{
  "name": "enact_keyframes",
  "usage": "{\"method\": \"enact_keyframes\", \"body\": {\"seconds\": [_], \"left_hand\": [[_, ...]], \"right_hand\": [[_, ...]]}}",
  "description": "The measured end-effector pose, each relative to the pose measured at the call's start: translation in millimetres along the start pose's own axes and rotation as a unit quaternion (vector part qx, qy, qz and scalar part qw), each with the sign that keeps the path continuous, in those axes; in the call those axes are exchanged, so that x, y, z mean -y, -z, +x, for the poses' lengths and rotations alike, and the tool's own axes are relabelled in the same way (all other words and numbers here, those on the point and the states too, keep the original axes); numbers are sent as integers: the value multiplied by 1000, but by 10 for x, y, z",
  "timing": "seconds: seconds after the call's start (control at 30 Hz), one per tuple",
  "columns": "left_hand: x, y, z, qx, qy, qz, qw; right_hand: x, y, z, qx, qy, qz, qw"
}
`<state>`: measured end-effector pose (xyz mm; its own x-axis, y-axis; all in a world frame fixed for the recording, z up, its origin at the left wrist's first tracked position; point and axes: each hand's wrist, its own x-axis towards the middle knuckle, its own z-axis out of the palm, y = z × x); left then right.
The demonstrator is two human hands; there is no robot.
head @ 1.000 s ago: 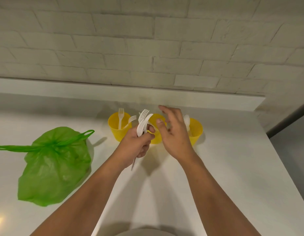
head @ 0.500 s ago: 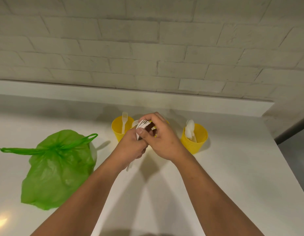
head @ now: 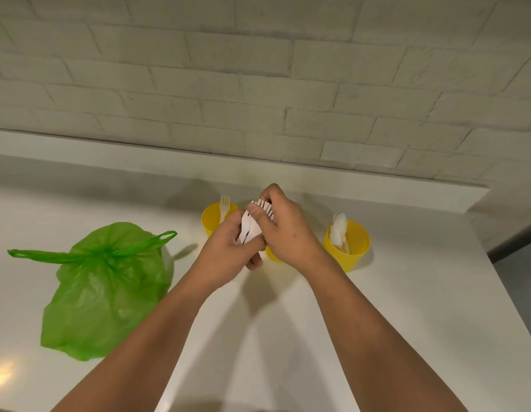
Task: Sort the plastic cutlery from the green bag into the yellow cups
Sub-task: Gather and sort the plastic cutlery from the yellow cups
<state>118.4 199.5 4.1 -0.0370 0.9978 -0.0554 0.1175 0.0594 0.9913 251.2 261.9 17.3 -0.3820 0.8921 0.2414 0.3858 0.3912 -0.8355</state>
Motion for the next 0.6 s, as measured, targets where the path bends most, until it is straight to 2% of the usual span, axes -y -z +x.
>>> {"method": "enact_keyframes", "body": {"seconds": [0.1, 0.2, 0.3, 0.33, 0.4, 0.47, 0.6], "left_hand": [[51, 98, -54, 20, -12, -2, 1000], [109, 173, -85, 6, -17, -9, 1000], [97, 230, -76, 5, -15, -42, 999], [90, 258, -67, 7, -13, -45, 999], [71, 320, -36, 15, -9, -33, 999], [59, 387, 19, 20, -2, -24, 1000], [50, 579, 161, -34, -23, 25, 999]], "right_hand": [[21, -18, 34, -31, -2, -6, 1000], [68, -27, 60, -56, -18, 19, 998], [87, -26, 113, -14, -52, 124, 991], [69, -25, 146, 11, -49, 126, 991], [46, -27, 232, 44, -30, 85, 995], [94, -40, 315, 42, -25, 58, 997], [268, -80, 487, -28, 39, -47, 998]]}}
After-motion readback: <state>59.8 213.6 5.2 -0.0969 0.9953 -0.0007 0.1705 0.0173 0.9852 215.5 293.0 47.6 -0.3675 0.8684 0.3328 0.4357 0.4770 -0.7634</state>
